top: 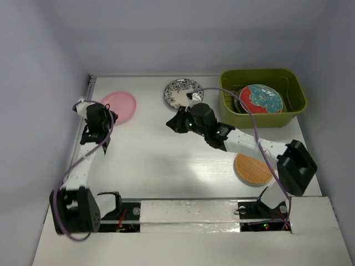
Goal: Place the plates into the plastic bin on the countertop
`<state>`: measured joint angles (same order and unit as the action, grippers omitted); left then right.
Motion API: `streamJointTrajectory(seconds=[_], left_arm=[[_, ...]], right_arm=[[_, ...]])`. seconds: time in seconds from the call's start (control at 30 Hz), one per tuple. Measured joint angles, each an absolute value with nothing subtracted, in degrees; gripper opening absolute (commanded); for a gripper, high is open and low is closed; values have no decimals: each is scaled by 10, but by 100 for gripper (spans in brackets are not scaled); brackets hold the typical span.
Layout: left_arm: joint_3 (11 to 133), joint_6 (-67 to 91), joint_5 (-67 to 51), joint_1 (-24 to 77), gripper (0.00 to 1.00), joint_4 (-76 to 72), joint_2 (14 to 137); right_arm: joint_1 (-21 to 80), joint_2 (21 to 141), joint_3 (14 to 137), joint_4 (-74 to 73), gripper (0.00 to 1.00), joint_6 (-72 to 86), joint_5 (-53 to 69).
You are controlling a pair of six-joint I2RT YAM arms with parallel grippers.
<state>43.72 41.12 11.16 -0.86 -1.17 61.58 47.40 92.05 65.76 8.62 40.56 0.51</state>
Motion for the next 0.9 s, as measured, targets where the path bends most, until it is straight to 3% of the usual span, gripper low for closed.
streamJointTrajectory(seconds=[0.07,0.17,0.27,0.63,0.73,0.8,0.83,0.9], left_arm=[[429,435,99,-43,42,-27,687],[426,457,97,-69,44,-34,771],[434,467,100,-72,50,-37,825],[540,480,98,-111,50,-63,1005],[578,482,89,-114,37,-66,1032],[600,483,82,-114,16,-69,1054],[606,482,81,-114,0,-70,1063],[608,485,75,-113,0,-76,1071]], right_arm=[[487,887,627,90,15,397,9],[503,838,592,90,19,377,20],[506,802,577,88,21,357,25],[506,763,543,91,22,327,53],[506,775,543,91,22,324,63],[506,785,543,91,23,324,68],[506,792,543,91,23,324,71],[506,803,544,90,27,324,72]])
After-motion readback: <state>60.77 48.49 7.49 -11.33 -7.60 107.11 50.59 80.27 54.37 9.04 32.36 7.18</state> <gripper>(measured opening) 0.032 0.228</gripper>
